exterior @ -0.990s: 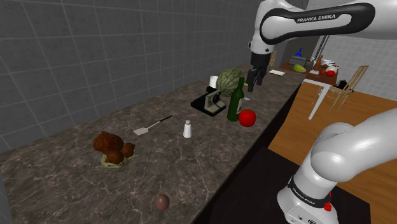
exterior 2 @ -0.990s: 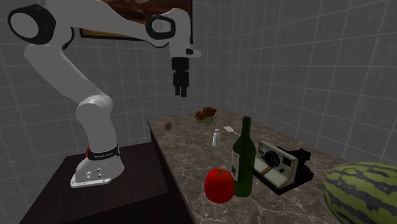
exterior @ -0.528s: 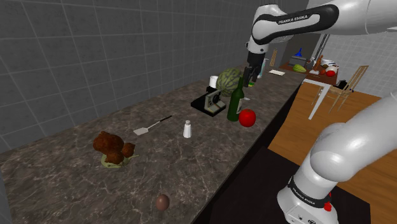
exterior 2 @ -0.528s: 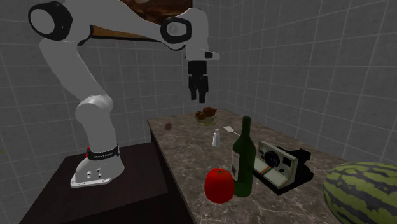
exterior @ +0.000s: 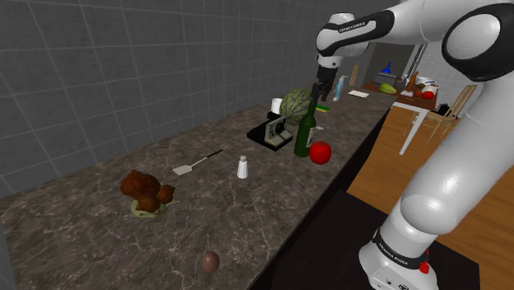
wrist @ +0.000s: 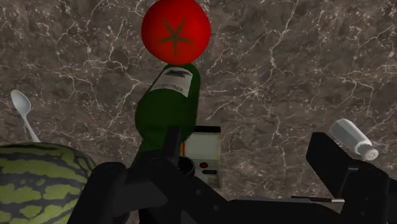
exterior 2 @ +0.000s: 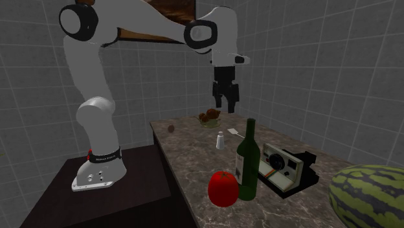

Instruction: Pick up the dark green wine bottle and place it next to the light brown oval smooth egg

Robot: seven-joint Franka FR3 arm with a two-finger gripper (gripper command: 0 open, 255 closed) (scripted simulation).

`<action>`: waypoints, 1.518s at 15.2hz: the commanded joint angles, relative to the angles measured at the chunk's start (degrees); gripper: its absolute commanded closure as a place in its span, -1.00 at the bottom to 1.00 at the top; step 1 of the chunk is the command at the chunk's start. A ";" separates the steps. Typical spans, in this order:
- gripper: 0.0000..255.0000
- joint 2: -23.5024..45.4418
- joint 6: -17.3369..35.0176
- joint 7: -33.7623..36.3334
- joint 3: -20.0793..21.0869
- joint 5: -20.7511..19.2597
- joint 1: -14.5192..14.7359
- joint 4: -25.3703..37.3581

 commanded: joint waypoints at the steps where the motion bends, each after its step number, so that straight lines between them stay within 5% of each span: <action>1: -1.00 4.57 0.26 -3.22 -1.49 2.81 -0.74 4.30; 7: -1.00 18.01 -1.26 -11.10 -3.34 11.77 -5.05 18.25; 22: -1.00 19.39 4.01 -11.71 -2.90 12.66 -5.09 14.18; 23: 1.00 19.39 4.01 -11.71 -2.90 12.66 -5.09 14.18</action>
